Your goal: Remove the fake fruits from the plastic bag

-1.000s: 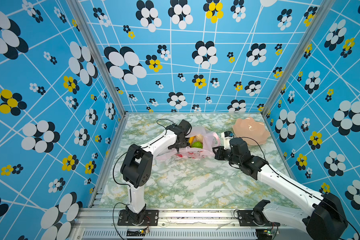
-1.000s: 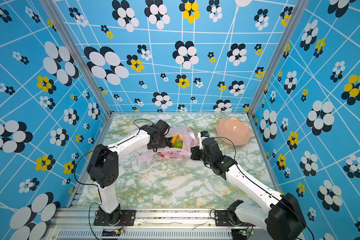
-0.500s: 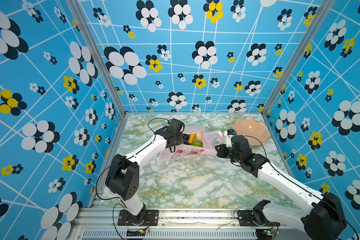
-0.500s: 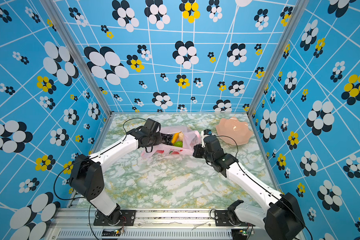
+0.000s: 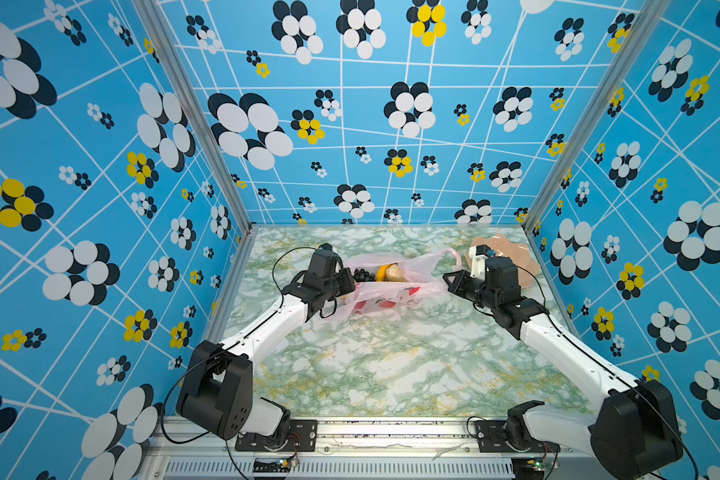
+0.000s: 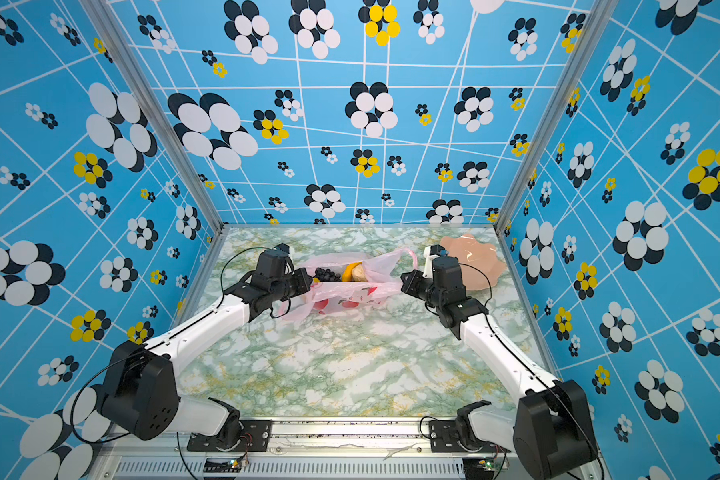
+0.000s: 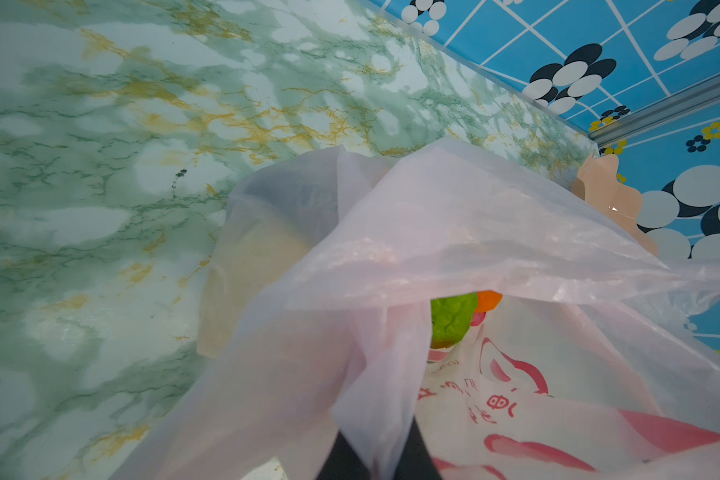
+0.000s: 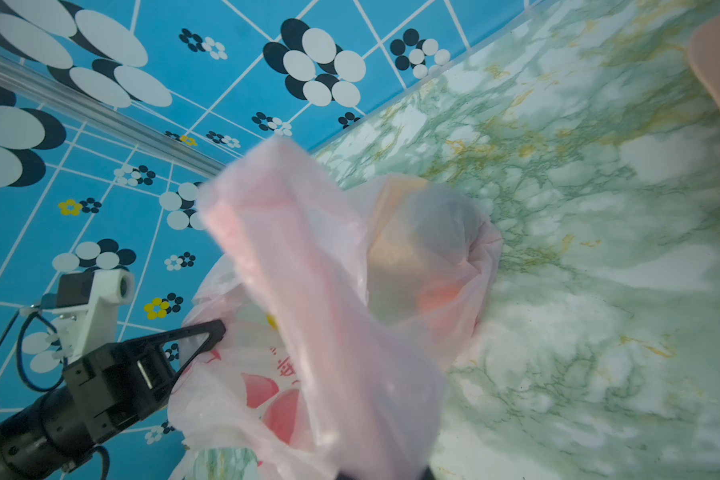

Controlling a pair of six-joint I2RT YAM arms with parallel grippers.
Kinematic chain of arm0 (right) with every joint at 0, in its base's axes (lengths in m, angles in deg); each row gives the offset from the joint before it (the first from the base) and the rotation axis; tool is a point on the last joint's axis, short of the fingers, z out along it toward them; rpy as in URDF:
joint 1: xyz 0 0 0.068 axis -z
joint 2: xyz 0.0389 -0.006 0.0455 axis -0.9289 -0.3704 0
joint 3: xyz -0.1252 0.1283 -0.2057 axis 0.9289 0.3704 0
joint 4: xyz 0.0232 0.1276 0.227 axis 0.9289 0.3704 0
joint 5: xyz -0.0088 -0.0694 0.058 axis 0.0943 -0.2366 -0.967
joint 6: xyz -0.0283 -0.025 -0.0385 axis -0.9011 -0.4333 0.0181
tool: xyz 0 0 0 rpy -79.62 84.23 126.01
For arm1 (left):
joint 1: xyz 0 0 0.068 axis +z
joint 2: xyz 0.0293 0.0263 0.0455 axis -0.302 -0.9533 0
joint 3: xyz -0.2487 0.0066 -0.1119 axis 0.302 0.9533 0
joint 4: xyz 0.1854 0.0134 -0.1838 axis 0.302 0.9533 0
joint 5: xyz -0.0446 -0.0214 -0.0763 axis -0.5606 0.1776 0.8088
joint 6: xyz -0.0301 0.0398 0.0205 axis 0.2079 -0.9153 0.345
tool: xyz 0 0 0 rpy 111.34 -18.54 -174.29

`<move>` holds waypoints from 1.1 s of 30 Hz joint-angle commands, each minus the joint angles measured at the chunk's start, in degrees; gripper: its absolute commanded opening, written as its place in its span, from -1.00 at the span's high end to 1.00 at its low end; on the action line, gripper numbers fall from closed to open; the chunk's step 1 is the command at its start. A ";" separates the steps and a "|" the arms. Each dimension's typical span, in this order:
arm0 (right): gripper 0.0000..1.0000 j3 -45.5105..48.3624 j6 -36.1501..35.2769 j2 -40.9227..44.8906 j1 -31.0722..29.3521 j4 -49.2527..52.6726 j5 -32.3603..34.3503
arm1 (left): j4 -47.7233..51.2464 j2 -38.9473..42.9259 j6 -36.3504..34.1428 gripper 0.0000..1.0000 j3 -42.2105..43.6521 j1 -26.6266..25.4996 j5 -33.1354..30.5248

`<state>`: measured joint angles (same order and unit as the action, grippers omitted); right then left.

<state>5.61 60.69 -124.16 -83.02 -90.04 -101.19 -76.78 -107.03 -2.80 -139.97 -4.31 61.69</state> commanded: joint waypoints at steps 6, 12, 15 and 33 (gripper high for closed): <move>1.00 2.65 8.14 -10.46 3.63 -9.94 -6.48 | -8.64 1.71 1.85 0.91 3.33 0.80 5.27; 0.88 1.14 4.37 -6.98 3.60 -3.48 -4.46 | -8.46 1.49 1.21 0.95 3.20 0.30 5.33; 0.27 -0.93 0.27 -2.66 3.12 4.00 -2.13 | -7.08 1.37 0.29 0.96 2.66 -0.64 3.92; -0.70 -22.82 -13.10 8.09 -20.76 44.01 32.73 | 0.82 -1.37 -5.49 0.96 -3.61 -8.27 -7.94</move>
<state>-12.95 50.00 -114.17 -100.01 -52.64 -77.80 -77.68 -107.43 -6.32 -142.09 -11.88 56.10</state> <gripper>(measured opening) 0.849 0.048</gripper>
